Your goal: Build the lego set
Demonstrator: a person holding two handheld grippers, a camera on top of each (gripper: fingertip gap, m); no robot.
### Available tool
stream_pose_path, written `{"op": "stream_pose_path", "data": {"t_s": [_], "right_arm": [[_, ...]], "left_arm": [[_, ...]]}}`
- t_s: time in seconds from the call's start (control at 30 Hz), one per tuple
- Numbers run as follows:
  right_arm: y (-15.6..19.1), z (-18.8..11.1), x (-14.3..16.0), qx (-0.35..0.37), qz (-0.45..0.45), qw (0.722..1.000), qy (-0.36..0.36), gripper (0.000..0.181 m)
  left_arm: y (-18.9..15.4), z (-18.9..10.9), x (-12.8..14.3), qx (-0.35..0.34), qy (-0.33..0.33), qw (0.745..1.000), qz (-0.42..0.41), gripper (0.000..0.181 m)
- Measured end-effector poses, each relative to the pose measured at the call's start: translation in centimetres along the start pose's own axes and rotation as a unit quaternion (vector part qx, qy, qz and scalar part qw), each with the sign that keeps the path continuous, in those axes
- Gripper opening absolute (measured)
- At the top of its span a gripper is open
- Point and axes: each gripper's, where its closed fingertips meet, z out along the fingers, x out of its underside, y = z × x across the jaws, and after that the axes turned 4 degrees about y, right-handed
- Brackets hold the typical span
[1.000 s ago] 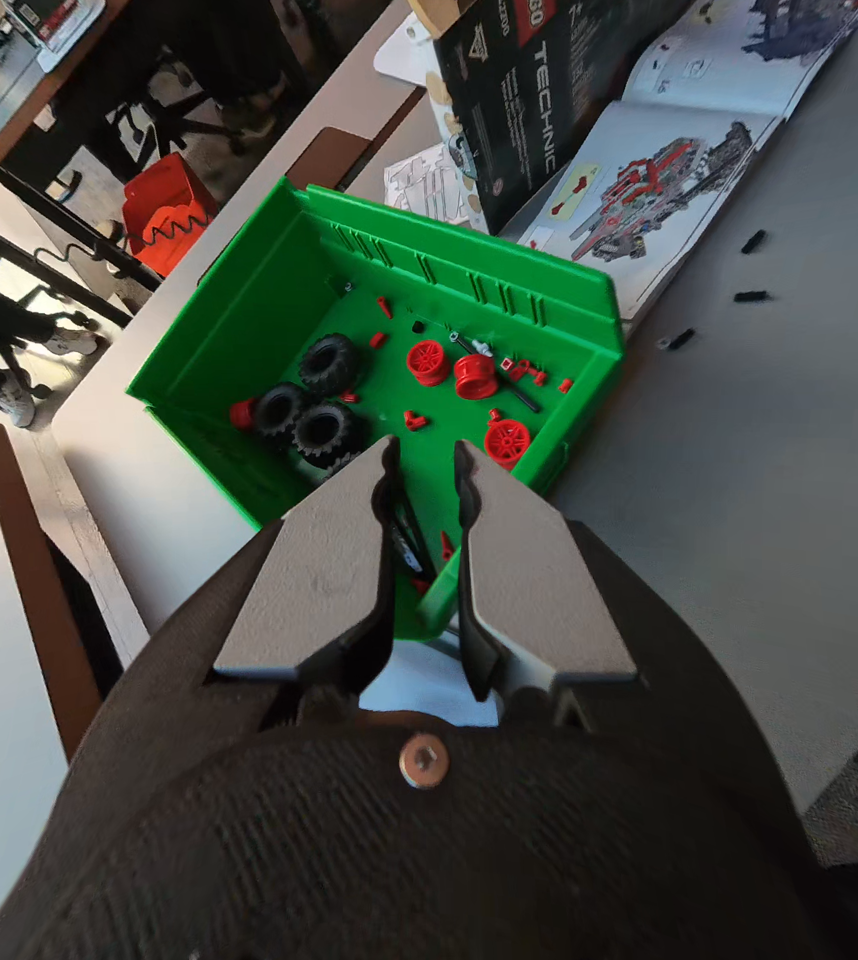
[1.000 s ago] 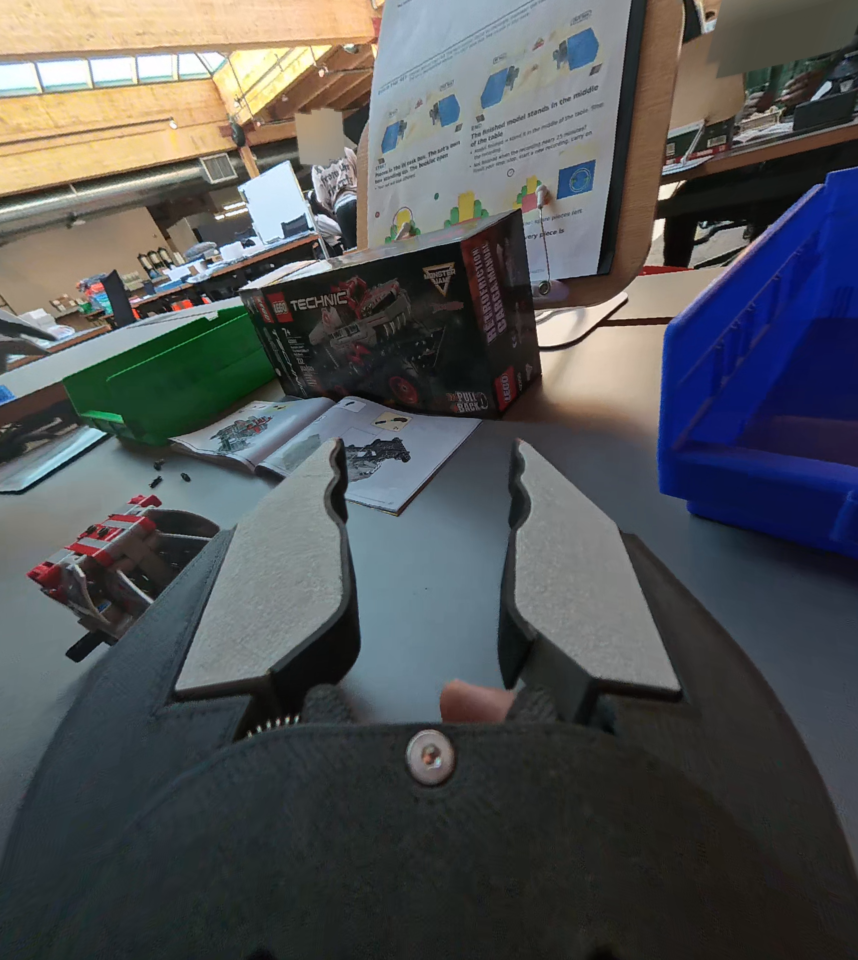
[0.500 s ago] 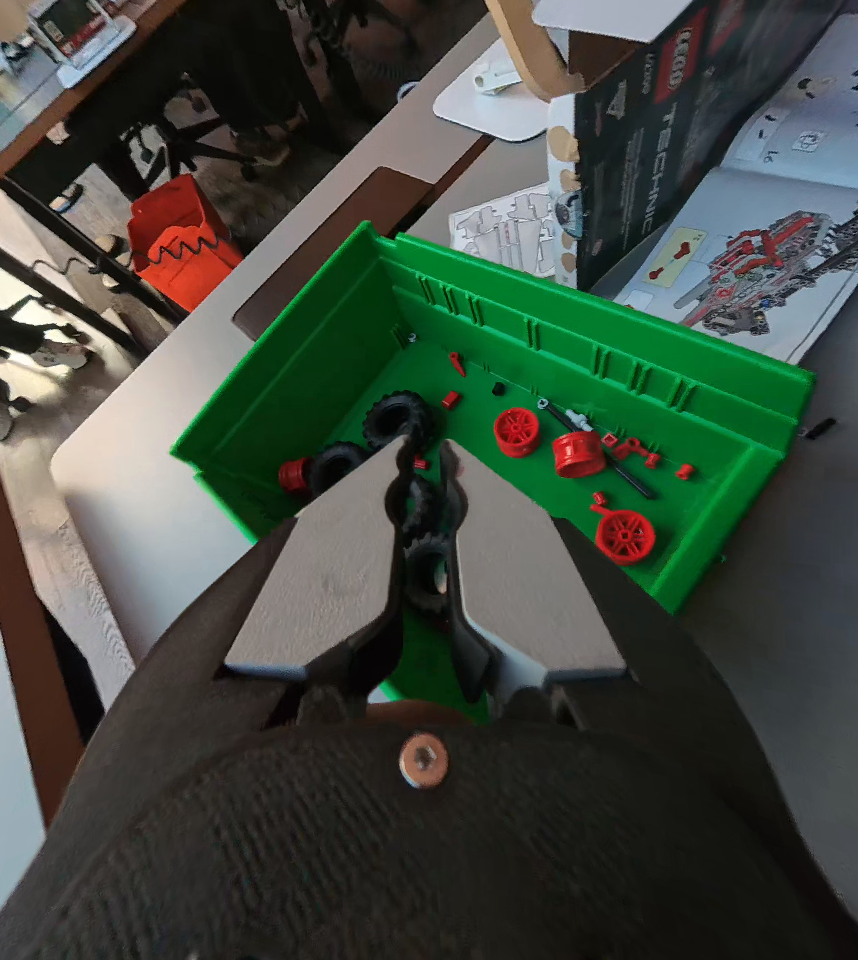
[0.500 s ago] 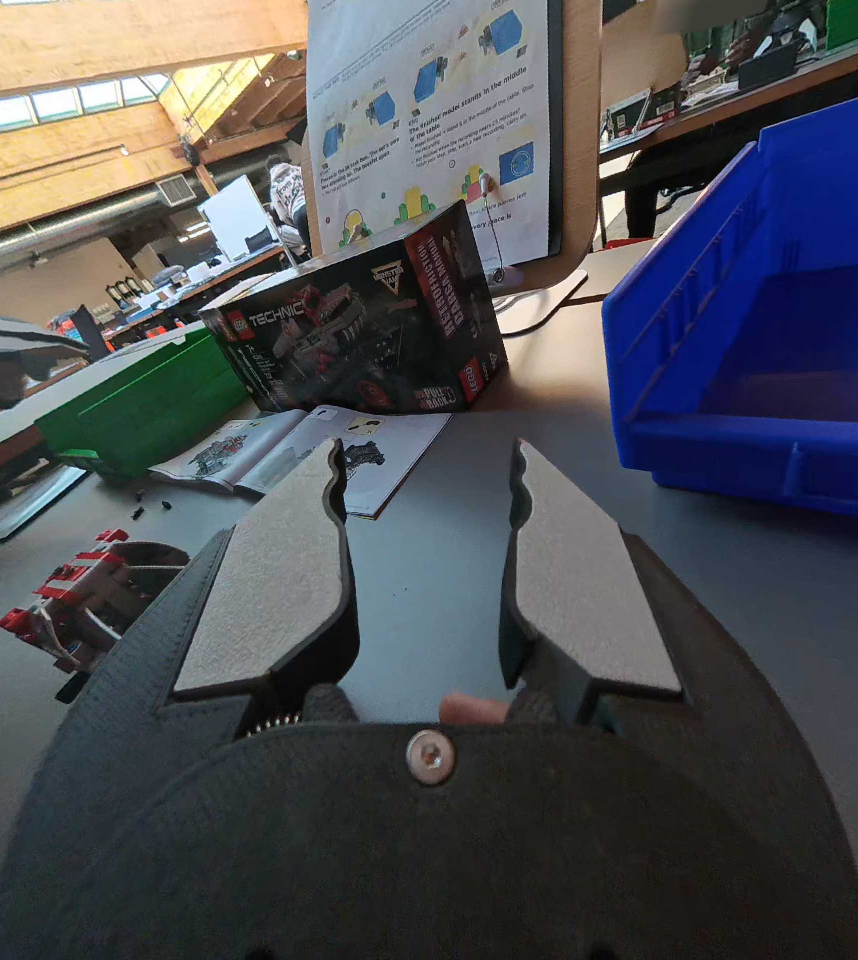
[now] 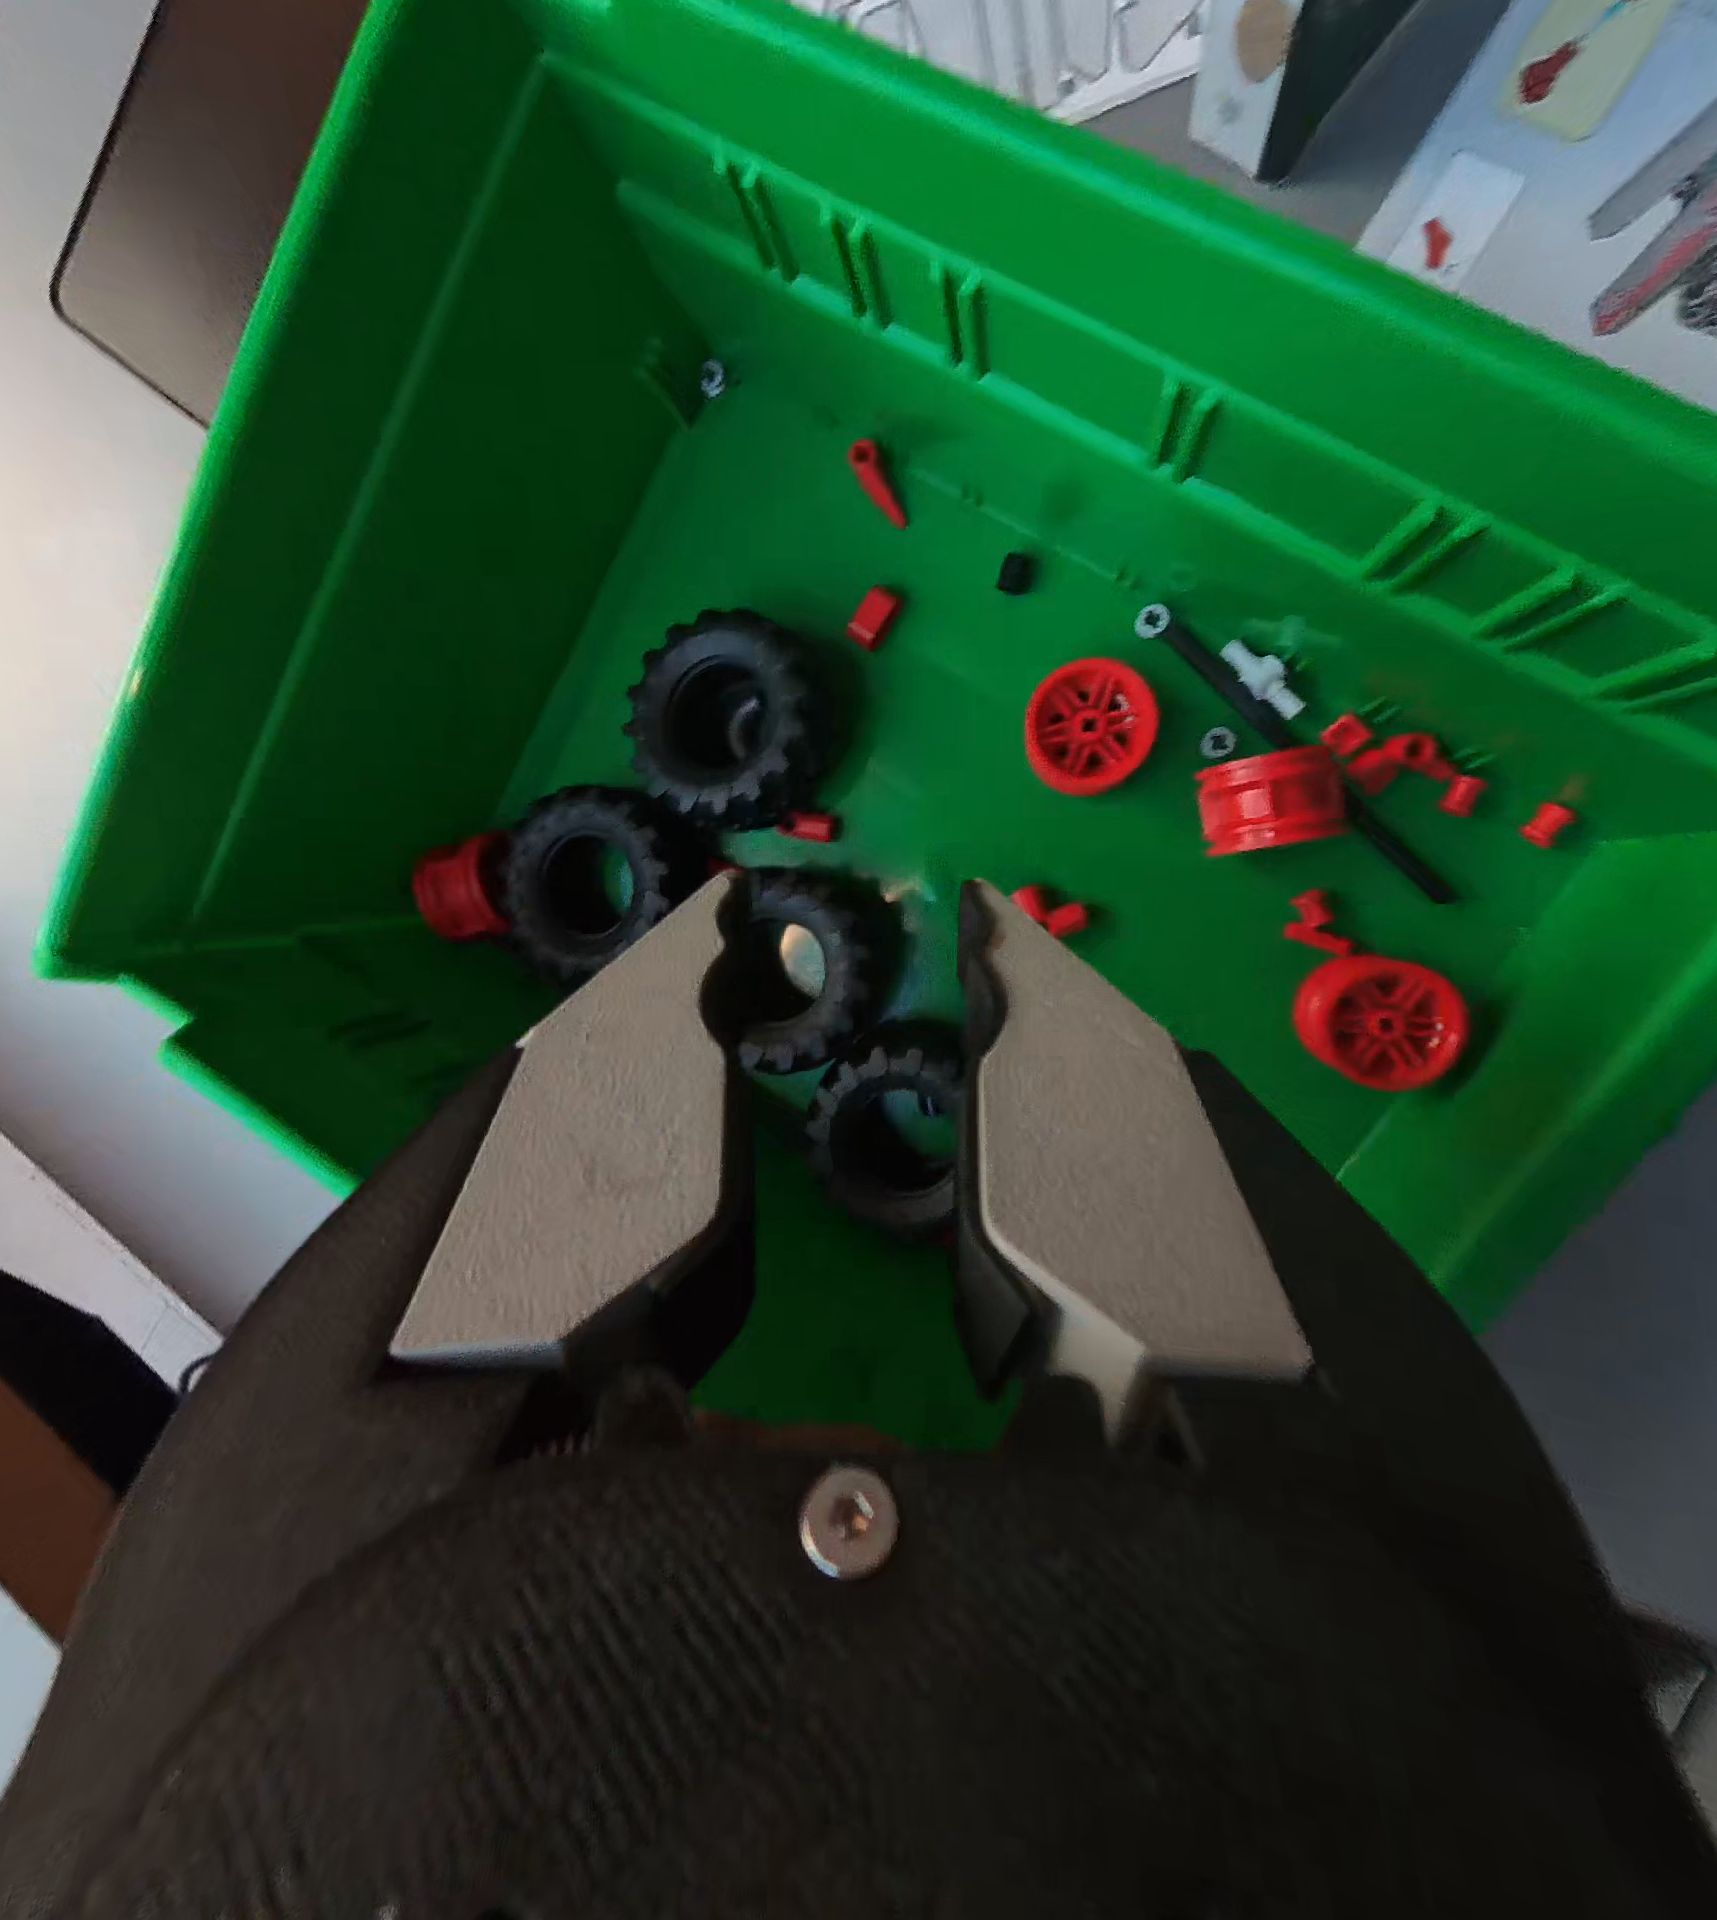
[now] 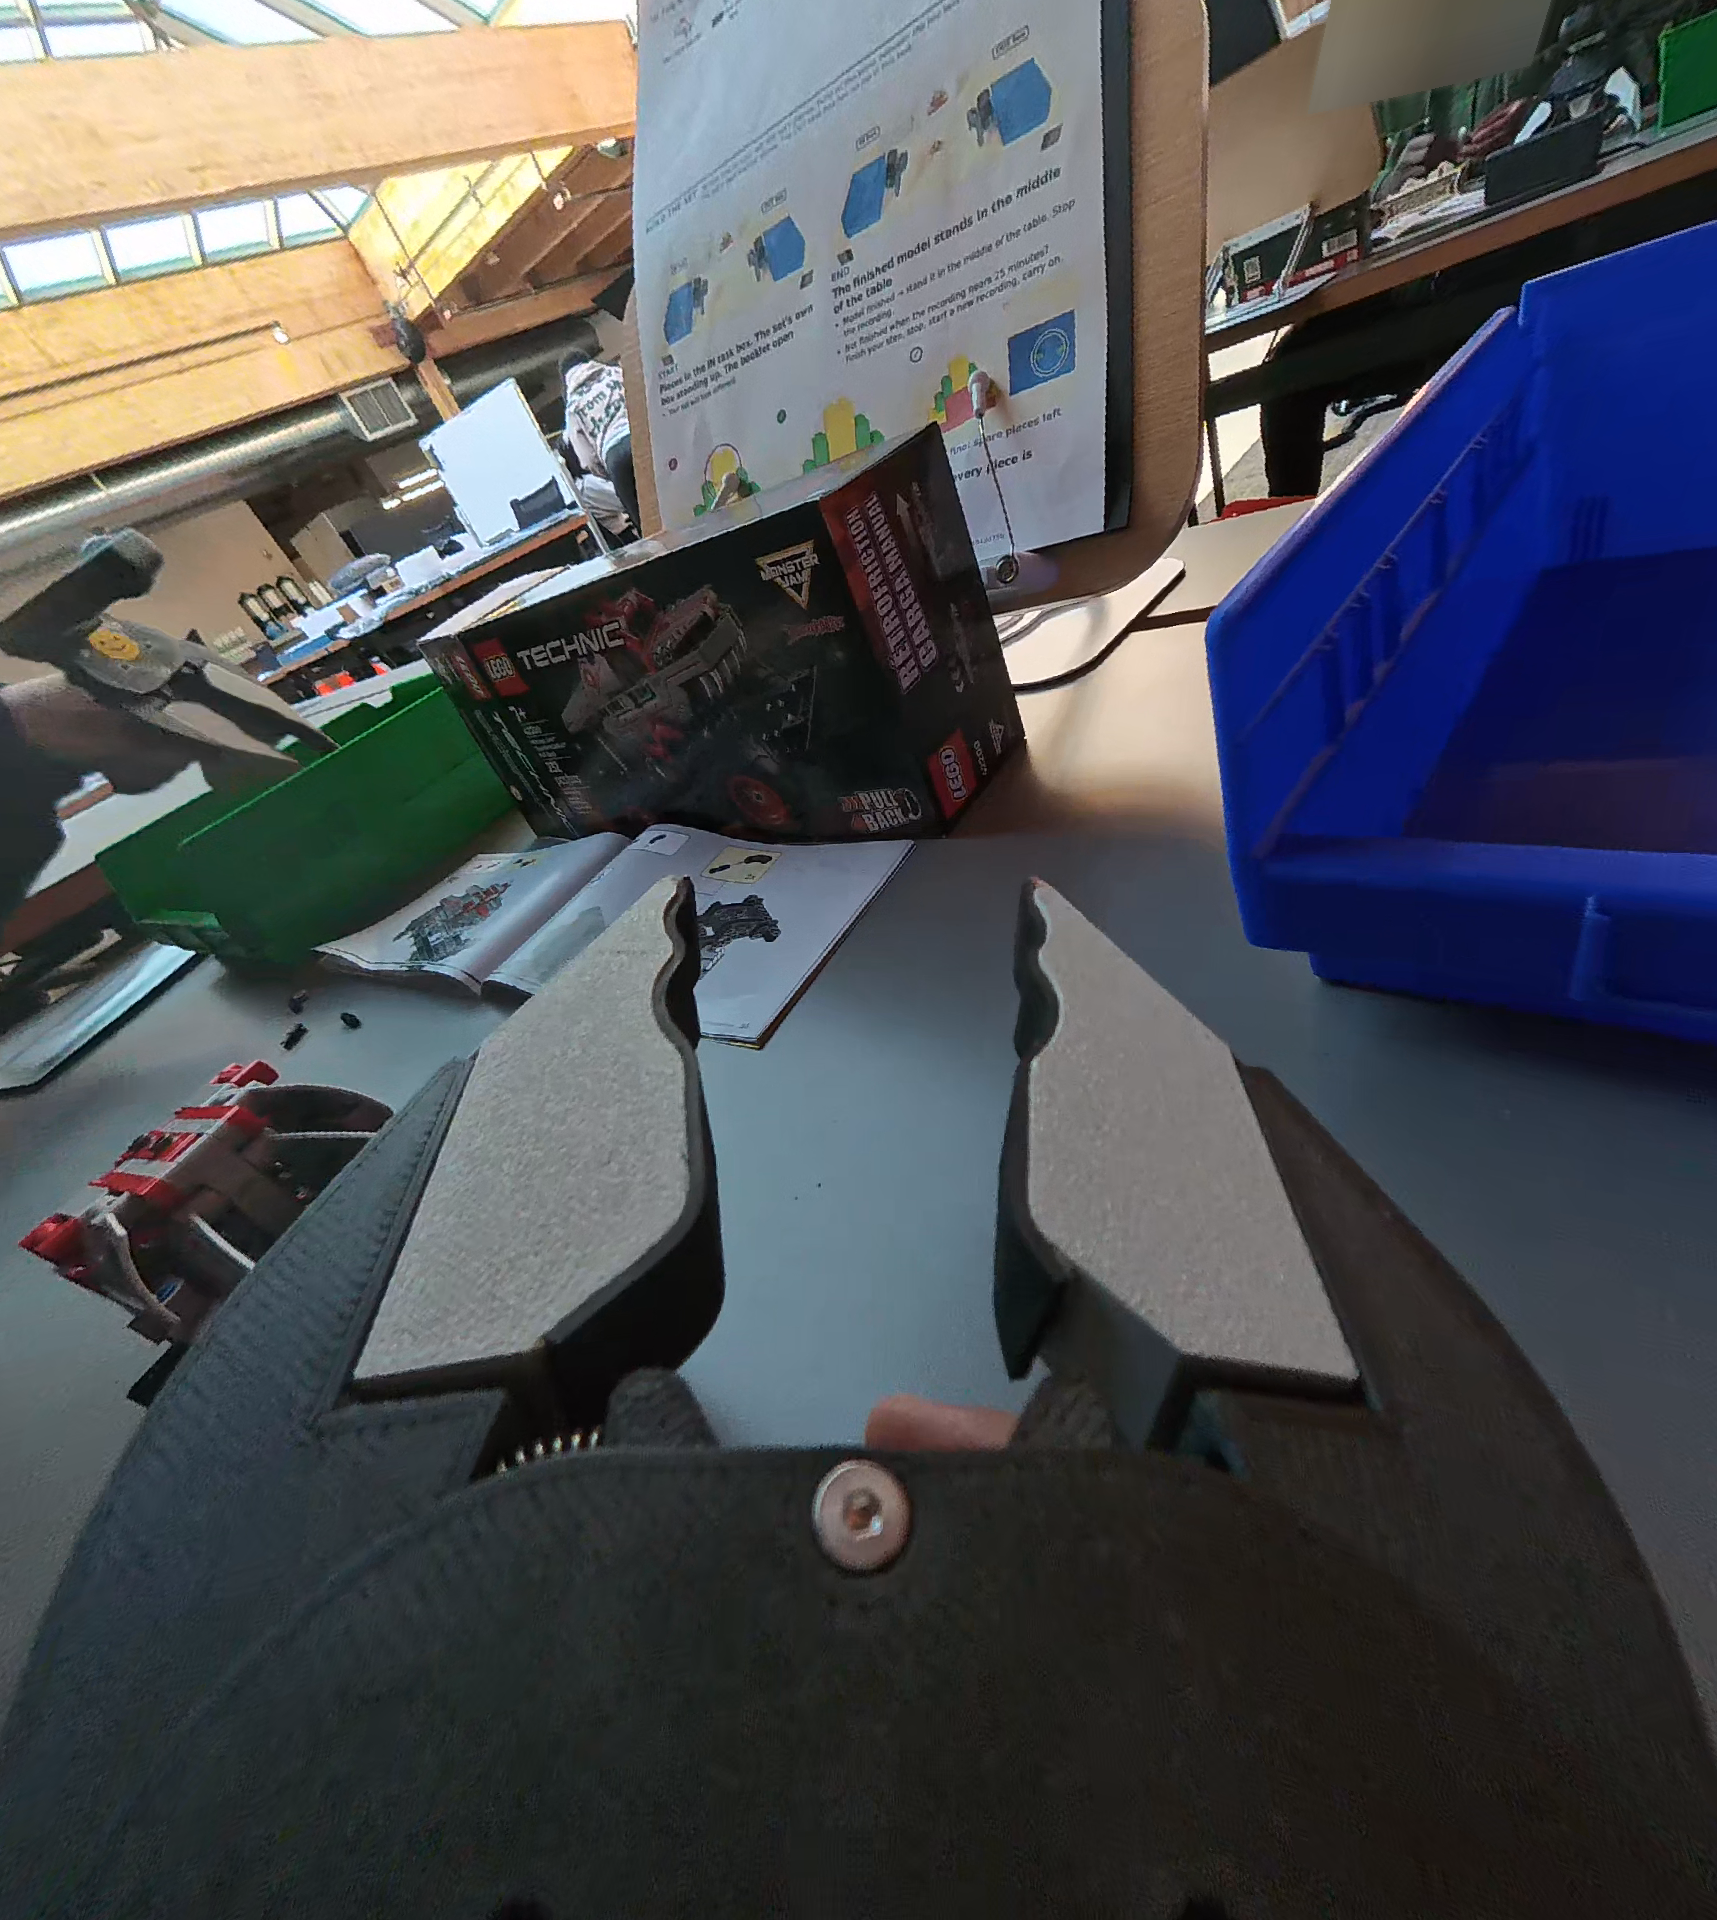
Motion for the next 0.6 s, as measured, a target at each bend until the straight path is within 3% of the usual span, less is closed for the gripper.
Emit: {"op": "stream_pose_path", "data": {"t_s": [0.1, 0.23, 0.37, 0.47, 0.53, 0.6], "right_arm": [[0.1, 0.0, 0.0, -0.005, 0.001, 1.000, 0.001, 0.058], [0.2, 0.0, 0.0, -0.008, -0.001, 1.000, 0.001, 0.058], [0.3, -0.1, -0.1, -0.007, -0.007, 1.000, -0.004, 0.057], [0.4, -0.1, -0.1, -0.008, -0.011, 1.000, -0.006, 0.057], [0.5, -0.1, -0.1, -0.009, -0.013, 1.000, -0.006, 0.056], [0.6, -0.2, -0.2, -0.012, -0.013, 1.000, -0.007, 0.056]], "left_arm": [[1.3, 0.0, 0.5, 0.002, 0.023, 1.000, -0.020, 0.038], [2.3, 1.0, 3.2, -0.022, 0.133, 0.991, 0.010, 0.046], [0.8, 2.7, 7.0, 0.022, 0.266, 0.962, 0.062, 0.042], [1.4, 3.5, 8.1, 0.006, 0.325, 0.941, 0.098, 0.042], [1.6, 3.5, 7.9, -0.001, 0.337, 0.931, 0.138, 0.039], [1.5, 3.4, 6.5, 0.006, 0.306, 0.942, 0.139, 0.018]]}}
